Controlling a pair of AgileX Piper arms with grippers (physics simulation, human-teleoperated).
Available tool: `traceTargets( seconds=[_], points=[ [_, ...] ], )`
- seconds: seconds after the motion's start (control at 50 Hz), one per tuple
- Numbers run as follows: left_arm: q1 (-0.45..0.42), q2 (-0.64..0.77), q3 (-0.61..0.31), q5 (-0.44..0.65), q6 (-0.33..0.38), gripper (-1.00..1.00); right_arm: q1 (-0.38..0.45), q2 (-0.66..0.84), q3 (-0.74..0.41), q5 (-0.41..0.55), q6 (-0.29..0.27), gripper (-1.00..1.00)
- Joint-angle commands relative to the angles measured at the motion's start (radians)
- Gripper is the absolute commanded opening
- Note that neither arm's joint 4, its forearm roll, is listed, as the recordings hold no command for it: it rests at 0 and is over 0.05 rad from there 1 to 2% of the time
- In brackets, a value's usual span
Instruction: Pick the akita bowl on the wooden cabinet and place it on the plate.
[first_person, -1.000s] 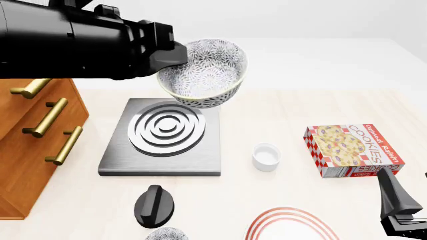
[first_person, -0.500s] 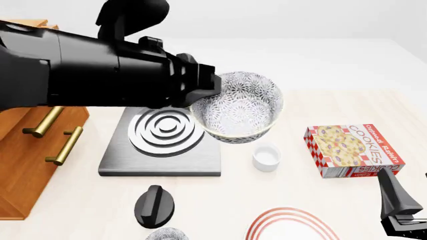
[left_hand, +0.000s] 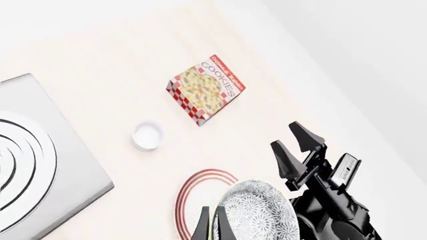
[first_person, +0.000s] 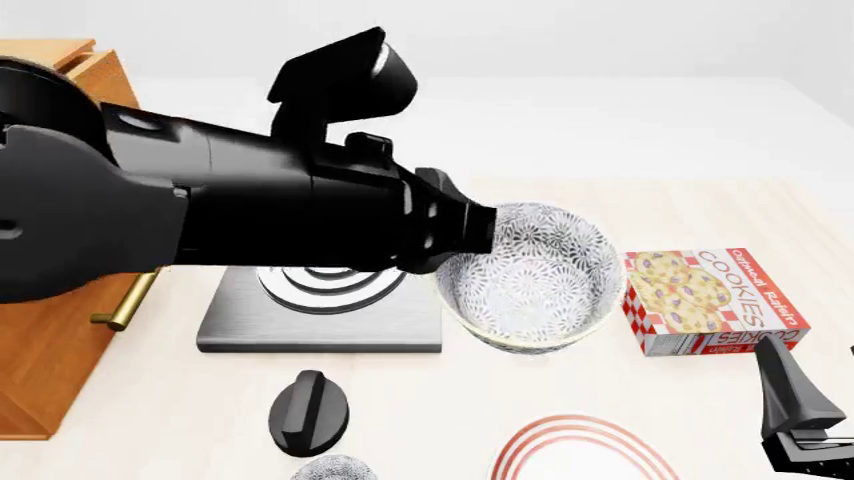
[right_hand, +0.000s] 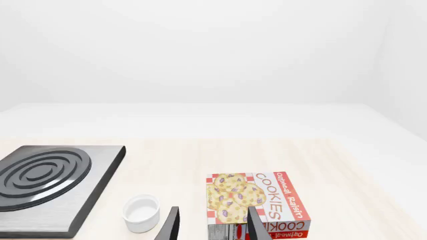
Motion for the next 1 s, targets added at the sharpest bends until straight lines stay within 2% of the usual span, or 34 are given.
traceTargets(
  seconds=[0.02,0.52,1.0],
  points=[
    [-0.022,0.011,0.019,-0.021,-0.001,-1.00,0.000,0.000,0.000,0.000,0.000,1.00],
    [-0.063,0.031,0.081,-0.064,-0.026,-1.00,0.000,0.000,0.000,0.000,0.000,1.00],
    [-0.016,0.134,0.091,-0.122,-0.018,-1.00,0.000,0.000,0.000,0.000,0.000,1.00]
  ],
)
